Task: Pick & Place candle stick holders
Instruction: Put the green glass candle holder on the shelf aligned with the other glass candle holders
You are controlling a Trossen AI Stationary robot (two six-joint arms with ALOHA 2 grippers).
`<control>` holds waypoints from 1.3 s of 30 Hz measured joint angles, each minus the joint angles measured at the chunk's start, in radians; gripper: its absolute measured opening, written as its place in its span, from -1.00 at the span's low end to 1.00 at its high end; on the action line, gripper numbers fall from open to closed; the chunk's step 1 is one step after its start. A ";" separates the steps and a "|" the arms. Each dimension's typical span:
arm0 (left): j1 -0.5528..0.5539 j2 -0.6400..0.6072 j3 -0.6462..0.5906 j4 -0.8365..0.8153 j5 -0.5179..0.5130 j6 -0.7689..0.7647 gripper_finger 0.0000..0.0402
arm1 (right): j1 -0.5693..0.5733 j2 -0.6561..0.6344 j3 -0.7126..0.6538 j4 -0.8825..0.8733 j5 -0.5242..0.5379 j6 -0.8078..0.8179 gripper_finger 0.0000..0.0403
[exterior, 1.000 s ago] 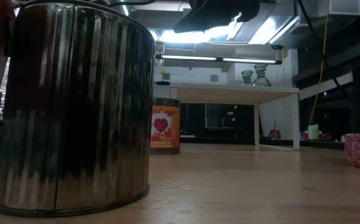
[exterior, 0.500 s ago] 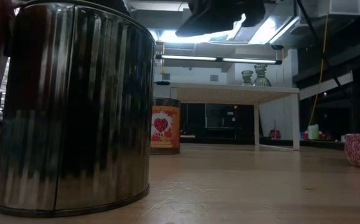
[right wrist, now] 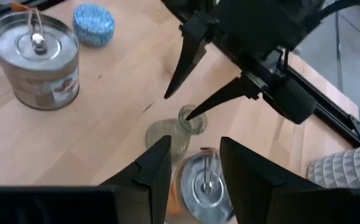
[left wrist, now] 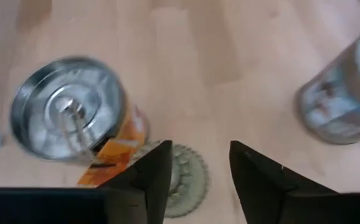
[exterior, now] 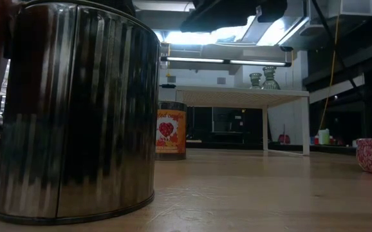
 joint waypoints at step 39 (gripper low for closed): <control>0.000 -0.512 -0.542 0.361 -0.229 -0.211 -0.34 | -0.015 0.405 0.286 0.029 -0.018 -0.018 -0.31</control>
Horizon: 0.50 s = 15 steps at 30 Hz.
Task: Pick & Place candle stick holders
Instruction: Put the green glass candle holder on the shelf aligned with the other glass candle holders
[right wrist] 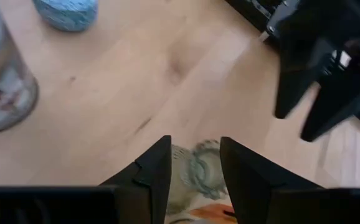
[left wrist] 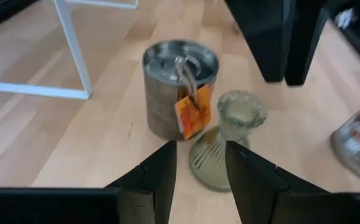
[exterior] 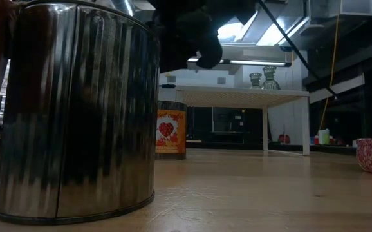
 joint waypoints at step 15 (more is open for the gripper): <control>-0.001 0.333 0.000 0.291 0.024 -0.007 -0.34 | -0.017 0.037 0.000 0.024 -0.020 0.020 -0.30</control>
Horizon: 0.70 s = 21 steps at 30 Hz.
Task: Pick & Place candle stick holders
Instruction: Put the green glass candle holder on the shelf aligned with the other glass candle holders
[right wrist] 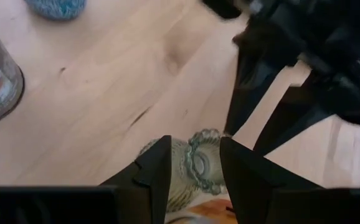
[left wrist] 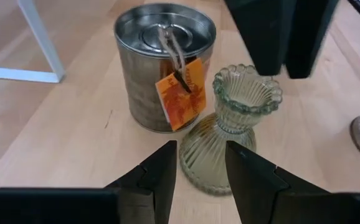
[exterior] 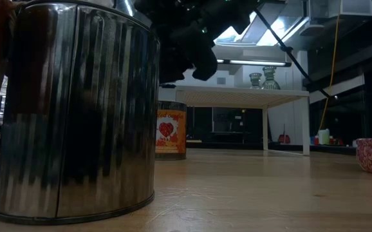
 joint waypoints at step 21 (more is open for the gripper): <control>0.000 0.333 0.040 0.427 0.033 -0.005 -0.34 | -0.001 -0.002 0.002 -0.147 -0.007 0.134 -0.31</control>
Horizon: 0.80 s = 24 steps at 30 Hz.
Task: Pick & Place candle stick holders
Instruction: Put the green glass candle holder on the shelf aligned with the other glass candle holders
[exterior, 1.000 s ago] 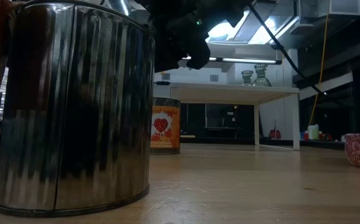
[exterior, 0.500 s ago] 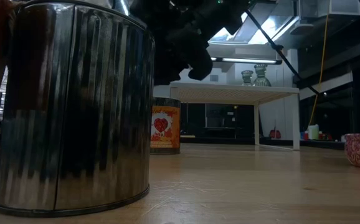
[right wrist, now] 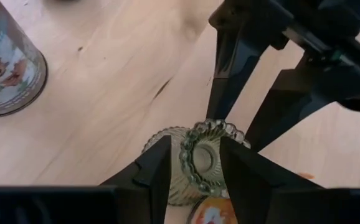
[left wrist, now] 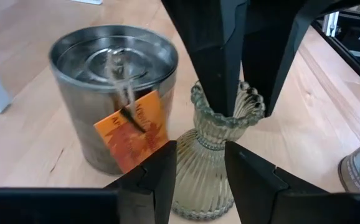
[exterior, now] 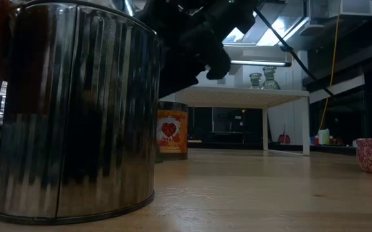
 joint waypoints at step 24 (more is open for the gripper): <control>-0.001 0.036 0.096 0.002 0.051 0.068 -0.34 | 0.000 -0.003 0.211 -0.639 0.004 0.122 -0.82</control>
